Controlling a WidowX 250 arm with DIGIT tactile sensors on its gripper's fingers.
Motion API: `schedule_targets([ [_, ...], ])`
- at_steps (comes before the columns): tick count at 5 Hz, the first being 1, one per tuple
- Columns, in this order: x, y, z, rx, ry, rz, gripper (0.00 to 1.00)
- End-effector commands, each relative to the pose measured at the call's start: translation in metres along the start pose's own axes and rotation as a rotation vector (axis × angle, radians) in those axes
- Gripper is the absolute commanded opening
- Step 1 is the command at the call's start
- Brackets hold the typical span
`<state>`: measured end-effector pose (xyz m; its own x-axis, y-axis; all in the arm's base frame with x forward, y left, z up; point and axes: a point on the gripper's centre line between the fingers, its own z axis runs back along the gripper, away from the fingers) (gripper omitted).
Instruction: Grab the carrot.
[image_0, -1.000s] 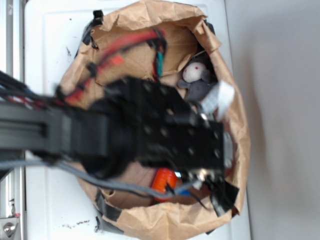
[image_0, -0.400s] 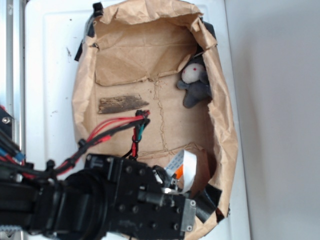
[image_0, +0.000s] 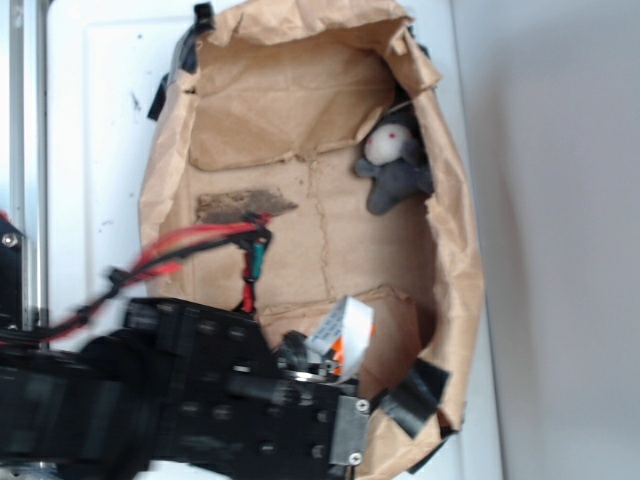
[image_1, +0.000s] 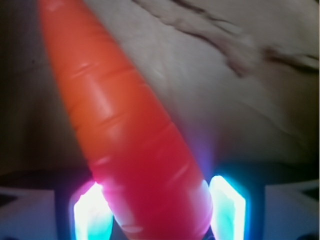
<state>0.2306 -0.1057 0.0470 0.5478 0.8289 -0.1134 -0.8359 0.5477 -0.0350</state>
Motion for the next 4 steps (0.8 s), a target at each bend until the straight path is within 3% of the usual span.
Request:
schedule_targets([
  [1,0.128,-0.024,0.109,-0.145,-0.047,0.089,0.00],
  [2,0.153,-0.034,0.134,-0.124,-0.067,0.096,0.00],
  [3,0.147,-0.026,0.157,-0.070,-0.076,0.068,0.00],
  [4,0.122,-0.004,0.171,-0.037,-0.158,0.002,0.00],
])
